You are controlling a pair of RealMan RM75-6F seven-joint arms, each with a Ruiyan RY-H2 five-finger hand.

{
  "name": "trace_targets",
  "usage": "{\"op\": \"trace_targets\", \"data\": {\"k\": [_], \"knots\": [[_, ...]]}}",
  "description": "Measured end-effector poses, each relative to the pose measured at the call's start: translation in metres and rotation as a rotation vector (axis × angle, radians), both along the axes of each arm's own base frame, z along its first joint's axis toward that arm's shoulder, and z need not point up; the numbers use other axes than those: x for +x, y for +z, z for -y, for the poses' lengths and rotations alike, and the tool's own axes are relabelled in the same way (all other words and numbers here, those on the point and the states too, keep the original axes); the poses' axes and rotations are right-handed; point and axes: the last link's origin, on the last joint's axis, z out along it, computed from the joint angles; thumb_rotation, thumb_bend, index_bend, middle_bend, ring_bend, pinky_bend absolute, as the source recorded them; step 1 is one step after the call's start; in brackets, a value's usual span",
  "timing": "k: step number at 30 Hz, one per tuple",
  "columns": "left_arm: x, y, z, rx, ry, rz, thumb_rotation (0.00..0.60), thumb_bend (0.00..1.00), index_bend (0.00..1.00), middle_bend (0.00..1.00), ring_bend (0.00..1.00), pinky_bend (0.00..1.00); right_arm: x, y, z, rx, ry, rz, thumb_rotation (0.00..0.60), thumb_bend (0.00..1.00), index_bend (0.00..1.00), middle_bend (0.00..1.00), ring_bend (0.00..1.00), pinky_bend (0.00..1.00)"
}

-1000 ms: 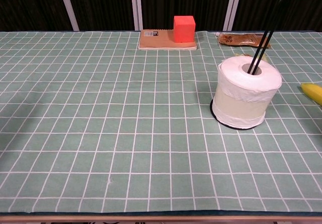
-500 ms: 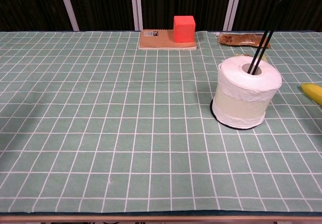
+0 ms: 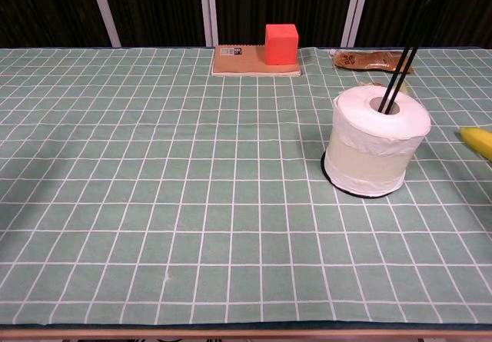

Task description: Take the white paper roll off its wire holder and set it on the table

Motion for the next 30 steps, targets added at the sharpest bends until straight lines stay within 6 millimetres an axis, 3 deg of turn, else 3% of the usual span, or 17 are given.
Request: {"op": "trace_targets", "data": {"k": [8,15,30], "knots": [[-0.001,-0.001,-0.001,-0.001,0.005,-0.003,0.6,0.22,0.12,0.0,0.0,0.03,0.019,-0.026,0.052,0.146,-0.127,0.427,0.6,0.0,0.0,0.0,0.0,0.0],[-0.002,0.0,-0.002,0.0,0.015,-0.005,0.6,0.22,0.12,0.0,0.0,0.03,0.03,-0.067,0.083,0.201,-0.229,0.565,0.6,0.0,0.0,0.0,0.0,0.0],[-0.002,-0.002,-0.002,-0.006,0.019,-0.012,0.6,0.22,0.12,0.0,0.0,0.03,0.05,-0.122,0.101,0.245,-0.239,0.634,0.6,0.0,0.0,0.0,0.0,0.0]]}}
